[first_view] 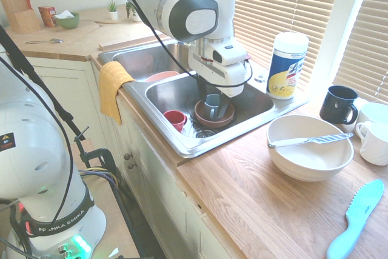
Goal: Put the knife into the sink
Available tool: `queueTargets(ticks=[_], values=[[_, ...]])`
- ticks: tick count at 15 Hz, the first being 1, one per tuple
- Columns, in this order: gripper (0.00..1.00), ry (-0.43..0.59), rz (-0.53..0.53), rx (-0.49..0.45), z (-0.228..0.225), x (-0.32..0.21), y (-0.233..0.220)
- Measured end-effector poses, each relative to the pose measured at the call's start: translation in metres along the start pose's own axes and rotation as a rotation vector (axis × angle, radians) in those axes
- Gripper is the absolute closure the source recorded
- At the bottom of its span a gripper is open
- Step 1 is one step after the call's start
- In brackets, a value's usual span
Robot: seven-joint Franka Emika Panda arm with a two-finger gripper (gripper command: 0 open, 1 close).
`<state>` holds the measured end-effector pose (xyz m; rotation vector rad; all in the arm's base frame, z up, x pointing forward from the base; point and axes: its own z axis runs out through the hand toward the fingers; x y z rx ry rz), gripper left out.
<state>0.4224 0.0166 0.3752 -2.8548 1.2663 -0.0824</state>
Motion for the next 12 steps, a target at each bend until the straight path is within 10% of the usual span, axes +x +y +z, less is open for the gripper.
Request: queueTargets(ticks=[12], values=[[0.00, 0.069, 0.218, 0.062, -0.074, 0.126, 0.052]])
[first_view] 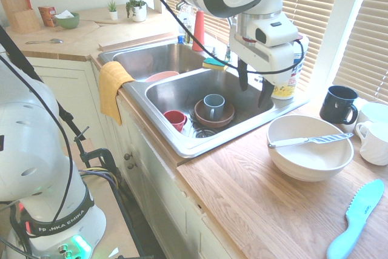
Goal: Put the knife into the sink
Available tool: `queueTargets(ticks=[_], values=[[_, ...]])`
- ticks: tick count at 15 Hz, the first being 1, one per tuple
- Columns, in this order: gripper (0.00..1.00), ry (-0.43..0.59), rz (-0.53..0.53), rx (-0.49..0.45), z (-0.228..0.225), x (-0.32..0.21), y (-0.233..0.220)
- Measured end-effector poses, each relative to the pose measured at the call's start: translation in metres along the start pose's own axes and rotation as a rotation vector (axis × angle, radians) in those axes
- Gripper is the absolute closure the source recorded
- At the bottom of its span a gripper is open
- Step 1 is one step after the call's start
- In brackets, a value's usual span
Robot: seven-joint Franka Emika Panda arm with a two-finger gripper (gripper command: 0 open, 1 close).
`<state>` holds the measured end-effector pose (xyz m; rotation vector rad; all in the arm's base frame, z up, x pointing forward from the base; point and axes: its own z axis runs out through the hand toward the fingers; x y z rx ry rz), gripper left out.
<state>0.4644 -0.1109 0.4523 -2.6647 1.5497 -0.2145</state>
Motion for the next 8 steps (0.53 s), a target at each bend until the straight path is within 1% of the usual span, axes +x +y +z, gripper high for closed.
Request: queueTargets(ticks=[4, 8], values=[[0.00, 0.001, 0.064, -0.041, 0.017, 0.061, 0.028], [0.00, -0.012, 0.119, -0.072, 0.036, 0.089, 0.055]])
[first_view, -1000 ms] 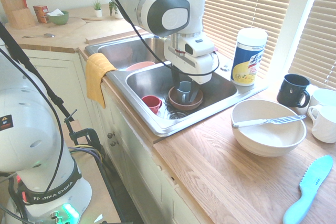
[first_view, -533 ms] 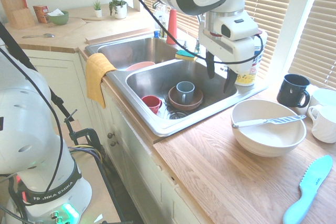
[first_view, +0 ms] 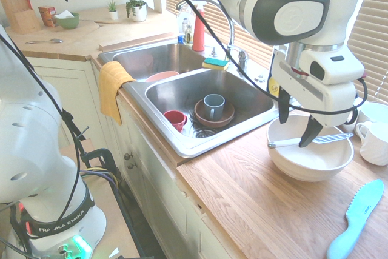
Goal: Put the knife into the sink
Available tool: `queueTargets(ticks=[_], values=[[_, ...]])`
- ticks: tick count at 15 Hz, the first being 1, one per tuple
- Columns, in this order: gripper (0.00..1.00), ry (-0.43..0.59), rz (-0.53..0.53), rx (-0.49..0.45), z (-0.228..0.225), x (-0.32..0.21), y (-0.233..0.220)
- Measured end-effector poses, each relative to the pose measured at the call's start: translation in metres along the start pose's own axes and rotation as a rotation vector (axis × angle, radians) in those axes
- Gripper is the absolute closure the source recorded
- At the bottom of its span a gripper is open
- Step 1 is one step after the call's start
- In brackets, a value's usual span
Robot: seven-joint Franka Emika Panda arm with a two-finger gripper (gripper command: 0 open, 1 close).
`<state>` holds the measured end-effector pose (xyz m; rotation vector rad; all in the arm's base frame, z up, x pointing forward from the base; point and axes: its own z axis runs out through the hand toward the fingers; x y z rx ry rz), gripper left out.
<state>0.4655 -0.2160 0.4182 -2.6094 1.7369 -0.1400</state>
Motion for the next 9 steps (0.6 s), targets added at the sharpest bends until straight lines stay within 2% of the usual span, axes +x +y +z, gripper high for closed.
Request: queueTargets(ticks=[1, 2, 9], values=[[0.00, -0.005, 0.007, -0.007, 0.005, 0.003, 0.004], [1.00, -0.011, 0.009, -0.013, 0.010, 0.004, 0.006], [1.00, -0.004, -0.005, -0.009, 0.026, -0.002, 0.003]])
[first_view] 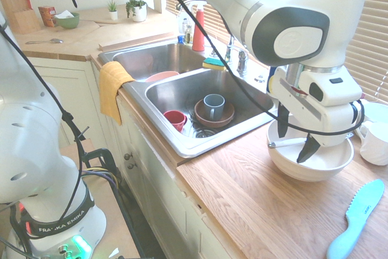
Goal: Put the knife into the sink
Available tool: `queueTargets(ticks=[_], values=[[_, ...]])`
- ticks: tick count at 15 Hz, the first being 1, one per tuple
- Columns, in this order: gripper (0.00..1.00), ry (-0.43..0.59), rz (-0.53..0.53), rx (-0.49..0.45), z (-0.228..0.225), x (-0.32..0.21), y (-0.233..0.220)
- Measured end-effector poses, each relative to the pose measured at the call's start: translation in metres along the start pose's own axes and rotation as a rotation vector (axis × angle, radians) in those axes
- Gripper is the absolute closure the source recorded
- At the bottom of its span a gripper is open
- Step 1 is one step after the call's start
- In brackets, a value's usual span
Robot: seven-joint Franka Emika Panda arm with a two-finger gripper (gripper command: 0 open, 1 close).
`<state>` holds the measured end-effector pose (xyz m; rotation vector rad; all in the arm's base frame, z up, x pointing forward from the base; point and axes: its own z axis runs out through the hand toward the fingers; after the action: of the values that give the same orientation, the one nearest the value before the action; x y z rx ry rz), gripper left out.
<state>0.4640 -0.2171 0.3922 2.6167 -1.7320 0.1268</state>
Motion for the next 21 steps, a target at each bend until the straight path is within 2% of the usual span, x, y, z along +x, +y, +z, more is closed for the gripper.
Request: queueTargets(ticks=[21], values=[[1.00, 0.003, -0.031, 0.009, -0.006, -0.012, -0.009]])
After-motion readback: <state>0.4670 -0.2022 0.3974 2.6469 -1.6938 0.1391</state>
